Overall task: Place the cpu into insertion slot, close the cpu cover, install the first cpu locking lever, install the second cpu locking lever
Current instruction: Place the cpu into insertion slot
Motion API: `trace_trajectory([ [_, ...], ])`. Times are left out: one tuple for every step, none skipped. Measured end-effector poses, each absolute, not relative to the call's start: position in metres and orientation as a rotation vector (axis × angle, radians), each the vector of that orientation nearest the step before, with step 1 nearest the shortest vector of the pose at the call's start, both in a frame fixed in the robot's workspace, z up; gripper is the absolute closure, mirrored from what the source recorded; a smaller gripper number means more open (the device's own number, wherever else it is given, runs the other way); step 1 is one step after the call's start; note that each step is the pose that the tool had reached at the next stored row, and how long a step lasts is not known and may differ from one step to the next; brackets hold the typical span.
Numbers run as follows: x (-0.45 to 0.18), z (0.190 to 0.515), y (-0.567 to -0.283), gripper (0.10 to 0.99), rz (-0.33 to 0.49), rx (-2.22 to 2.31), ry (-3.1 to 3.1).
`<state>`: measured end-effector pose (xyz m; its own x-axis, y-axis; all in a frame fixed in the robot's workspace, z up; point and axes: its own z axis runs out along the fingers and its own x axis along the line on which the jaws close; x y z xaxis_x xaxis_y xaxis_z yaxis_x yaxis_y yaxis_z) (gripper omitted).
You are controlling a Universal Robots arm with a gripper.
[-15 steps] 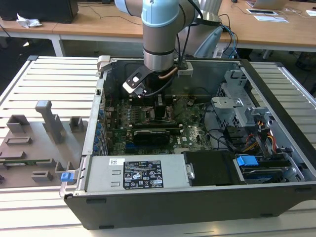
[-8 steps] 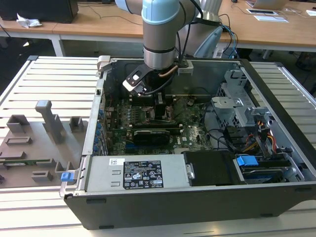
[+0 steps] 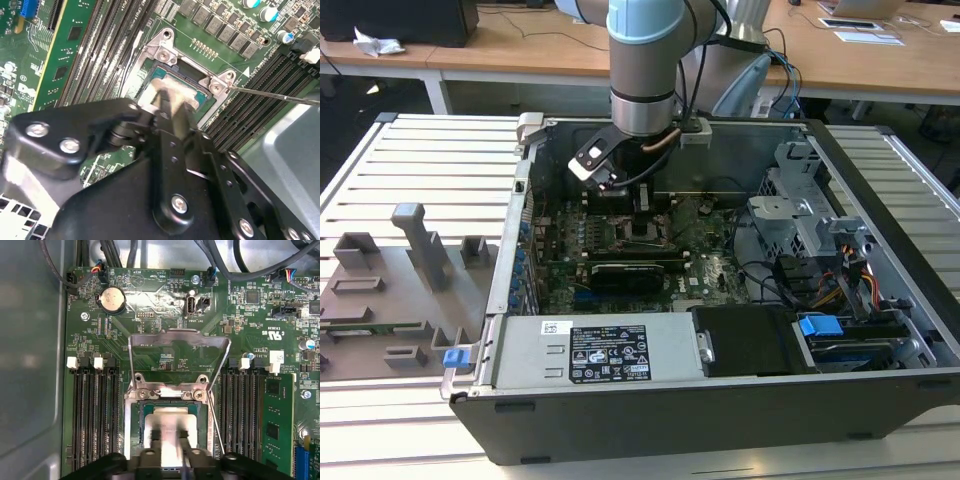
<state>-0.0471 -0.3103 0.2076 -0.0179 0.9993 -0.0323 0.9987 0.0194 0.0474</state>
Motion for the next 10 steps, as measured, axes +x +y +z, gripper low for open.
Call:
trace_trajectory([
  [-0.0471, 0.2075, -0.3103, 0.851, 0.017, 2.161, 2.202],
  [-0.0472, 0.2074, -0.3104, 0.980, 0.017, 2.161, 2.202],
  [-0.0473, 0.2073, -0.3103, 0.980, 0.017, 2.161, 2.202],
  [-0.0473, 0.2068, -0.3106, 0.980, 0.018, 2.161, 2.202],
  [-0.0474, 0.2064, -0.3109, 0.980, 0.018, 2.161, 2.202],
  [-0.0474, 0.2060, -0.3110, 0.980, 0.018, 2.161, 2.202],
  [-0.0473, 0.2055, -0.3111, 0.980, 0.018, 2.161, 2.202],
  [-0.0474, 0.2048, -0.3112, 0.980, 0.017, 2.161, 2.202],
  [-0.0474, 0.2043, -0.3112, 0.980, 0.016, 2.161, 2.202],
  [-0.0474, 0.2038, -0.3112, 0.980, 0.016, 2.161, 2.202],
])
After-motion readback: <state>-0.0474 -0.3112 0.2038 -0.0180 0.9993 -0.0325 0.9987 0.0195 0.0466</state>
